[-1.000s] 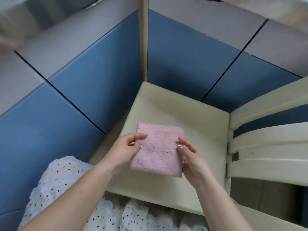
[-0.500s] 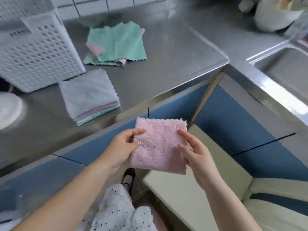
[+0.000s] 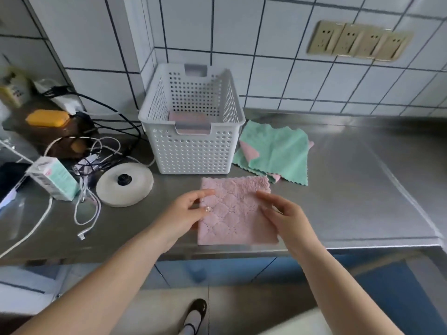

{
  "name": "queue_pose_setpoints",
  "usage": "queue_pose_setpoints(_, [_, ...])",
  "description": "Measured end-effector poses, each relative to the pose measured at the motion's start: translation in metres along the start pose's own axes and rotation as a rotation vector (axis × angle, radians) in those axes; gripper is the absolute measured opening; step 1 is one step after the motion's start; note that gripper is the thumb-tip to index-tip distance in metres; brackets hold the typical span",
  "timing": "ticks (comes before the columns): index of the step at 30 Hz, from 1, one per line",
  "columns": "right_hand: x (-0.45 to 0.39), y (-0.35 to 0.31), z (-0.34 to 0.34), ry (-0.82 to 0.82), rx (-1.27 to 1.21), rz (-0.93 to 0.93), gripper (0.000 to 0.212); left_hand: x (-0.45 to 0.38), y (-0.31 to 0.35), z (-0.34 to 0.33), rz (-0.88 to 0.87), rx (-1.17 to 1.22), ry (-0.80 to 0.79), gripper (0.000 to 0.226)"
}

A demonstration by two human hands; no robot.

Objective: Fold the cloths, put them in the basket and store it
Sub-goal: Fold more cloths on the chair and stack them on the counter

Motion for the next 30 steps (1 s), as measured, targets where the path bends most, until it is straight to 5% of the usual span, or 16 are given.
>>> queue_pose_setpoints(10, [-0.050, 0.037, 0.006, -0.062, 0.073, -0.192, 0.040, -0.047, -0.029, 0.013, 0.192, -0.091, -0.023, 0.051])
queue_pose_setpoints(24, [-0.056, 0.041, 0.009, -0.061, 0.233, -0.237, 0.030, -0.048, -0.029, 0.015, 0.155, -0.275, -0.006, 0.052])
queue_pose_setpoints(30, [-0.058, 0.012, -0.009, 0.085, 0.882, 0.065, 0.043, -0.043, 0.004, -0.004, -0.237, -1.006, 0.279, 0.046])
Point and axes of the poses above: each hand's wrist, its own x-axis away from the middle knuckle, its own z-axis out of the back of the hand, y = z × x, the point moved 4 cm from there along -x, towards the middle knuckle, and after that the axes turned 15 degrees about -y, right-handed, at the moved point
